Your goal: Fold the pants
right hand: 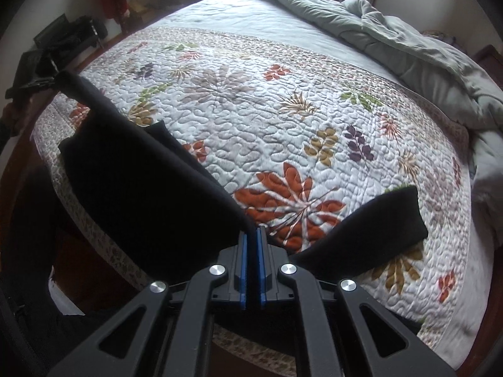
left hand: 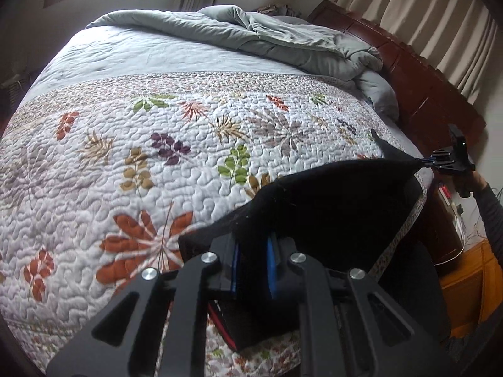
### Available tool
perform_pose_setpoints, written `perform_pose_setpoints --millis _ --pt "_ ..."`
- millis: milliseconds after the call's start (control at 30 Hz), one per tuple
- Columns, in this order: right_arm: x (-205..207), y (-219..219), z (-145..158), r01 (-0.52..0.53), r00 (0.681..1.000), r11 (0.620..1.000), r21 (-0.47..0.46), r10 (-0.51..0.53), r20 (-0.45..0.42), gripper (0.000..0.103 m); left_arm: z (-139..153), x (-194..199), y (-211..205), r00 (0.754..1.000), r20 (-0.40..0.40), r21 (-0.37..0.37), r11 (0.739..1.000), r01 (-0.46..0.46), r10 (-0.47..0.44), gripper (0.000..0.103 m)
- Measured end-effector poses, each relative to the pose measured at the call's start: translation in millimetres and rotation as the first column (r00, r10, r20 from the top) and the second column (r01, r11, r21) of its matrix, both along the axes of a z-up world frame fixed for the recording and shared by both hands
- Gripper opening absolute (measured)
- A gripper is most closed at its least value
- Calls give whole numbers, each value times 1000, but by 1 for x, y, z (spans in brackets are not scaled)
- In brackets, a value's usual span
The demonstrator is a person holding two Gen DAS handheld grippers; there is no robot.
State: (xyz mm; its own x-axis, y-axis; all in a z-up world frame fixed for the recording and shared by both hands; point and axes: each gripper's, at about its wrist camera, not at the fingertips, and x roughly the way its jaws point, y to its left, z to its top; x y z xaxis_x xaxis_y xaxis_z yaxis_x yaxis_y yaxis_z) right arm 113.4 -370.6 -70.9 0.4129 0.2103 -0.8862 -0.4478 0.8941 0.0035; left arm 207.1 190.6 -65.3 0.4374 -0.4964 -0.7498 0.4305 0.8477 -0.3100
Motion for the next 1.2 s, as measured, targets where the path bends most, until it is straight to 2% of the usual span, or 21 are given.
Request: perform_pose_setpoints --millis 267,500,700,967,1100,1200 --pt "-46 20 -22 40 998 998 -45 -38 55 5 -27 -37 -3 999 -20 31 999 38 -37 13" --pt "-78 43 -56 54 997 989 -140 -46 58 6 -54 -62 -8 997 -33 136 988 80 -76 13" --pt "-87 53 -90 69 998 980 -185 -66 21 6 -78 -78 -11 993 -53 223 968 116 -106 13" --pt "-86 52 -106 87 996 975 -206 -91 -11 6 -96 -92 -6 991 -77 296 947 123 -105 13" --pt "-86 52 -112 83 996 973 -215 -90 -20 6 -90 -108 3 995 -65 323 941 95 -78 23" --pt "-86 53 -116 79 996 971 -228 -86 -17 7 -77 -122 14 999 -30 325 945 32 -24 41"
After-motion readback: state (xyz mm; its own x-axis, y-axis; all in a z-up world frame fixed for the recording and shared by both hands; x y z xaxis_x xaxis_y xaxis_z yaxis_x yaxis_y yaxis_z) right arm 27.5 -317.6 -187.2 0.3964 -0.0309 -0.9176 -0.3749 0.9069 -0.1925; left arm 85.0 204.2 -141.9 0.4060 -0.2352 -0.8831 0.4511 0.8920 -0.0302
